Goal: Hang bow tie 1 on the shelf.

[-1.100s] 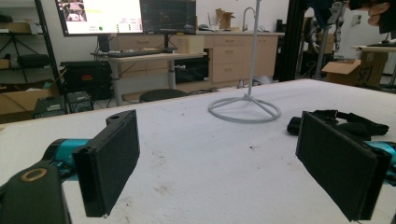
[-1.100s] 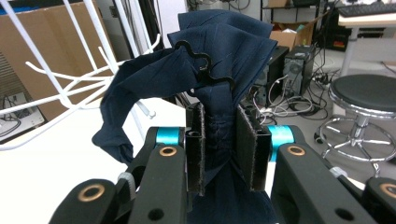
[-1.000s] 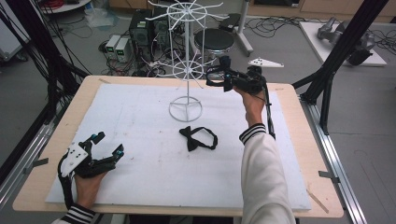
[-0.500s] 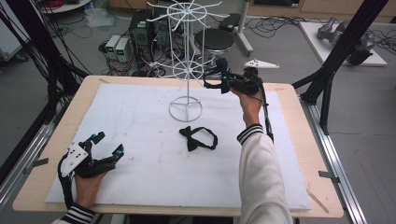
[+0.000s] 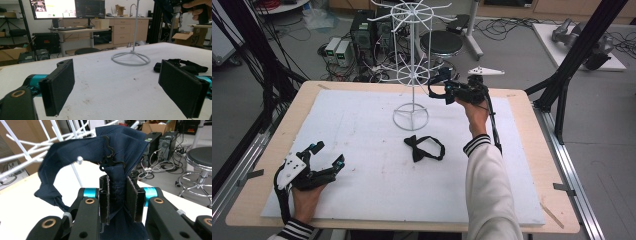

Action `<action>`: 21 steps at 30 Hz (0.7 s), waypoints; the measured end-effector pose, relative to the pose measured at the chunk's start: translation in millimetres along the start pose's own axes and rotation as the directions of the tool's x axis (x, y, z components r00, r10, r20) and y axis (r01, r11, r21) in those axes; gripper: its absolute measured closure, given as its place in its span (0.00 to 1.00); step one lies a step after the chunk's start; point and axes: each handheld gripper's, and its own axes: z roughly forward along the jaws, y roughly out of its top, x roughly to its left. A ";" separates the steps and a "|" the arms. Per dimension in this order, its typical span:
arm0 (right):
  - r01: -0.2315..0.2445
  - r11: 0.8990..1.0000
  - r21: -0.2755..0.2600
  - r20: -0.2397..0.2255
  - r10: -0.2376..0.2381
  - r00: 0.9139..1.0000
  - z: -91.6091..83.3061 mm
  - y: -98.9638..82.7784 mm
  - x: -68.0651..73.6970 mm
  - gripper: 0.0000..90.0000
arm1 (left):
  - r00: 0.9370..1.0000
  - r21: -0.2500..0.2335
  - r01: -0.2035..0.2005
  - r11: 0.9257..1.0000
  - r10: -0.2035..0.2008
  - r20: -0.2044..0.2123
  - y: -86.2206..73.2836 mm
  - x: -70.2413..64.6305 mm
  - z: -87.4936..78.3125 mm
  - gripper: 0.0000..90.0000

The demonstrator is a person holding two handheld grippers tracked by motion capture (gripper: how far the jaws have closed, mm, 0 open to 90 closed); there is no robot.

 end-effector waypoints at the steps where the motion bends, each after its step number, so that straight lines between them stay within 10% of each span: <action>1: 0.003 1.000 0.006 -0.003 -0.003 1.000 1.2 -2.5 0.1 0.83 | 1.000 0.000 0.000 1.000 0.000 0.000 0.0 0.0 0.0 0.16; 13: 0.030 0.999 0.037 -0.015 -0.029 0.999 5.2 -5.8 4.5 0.81 | 1.000 0.000 -0.002 1.000 0.002 0.001 0.0 0.0 0.0 0.16; 21: 0.008 0.998 0.063 0.025 -0.010 1.000 -3.3 -2.9 6.3 0.39 | 1.000 -0.002 0.000 1.000 0.000 0.002 0.0 -0.2 -0.1 0.15</action>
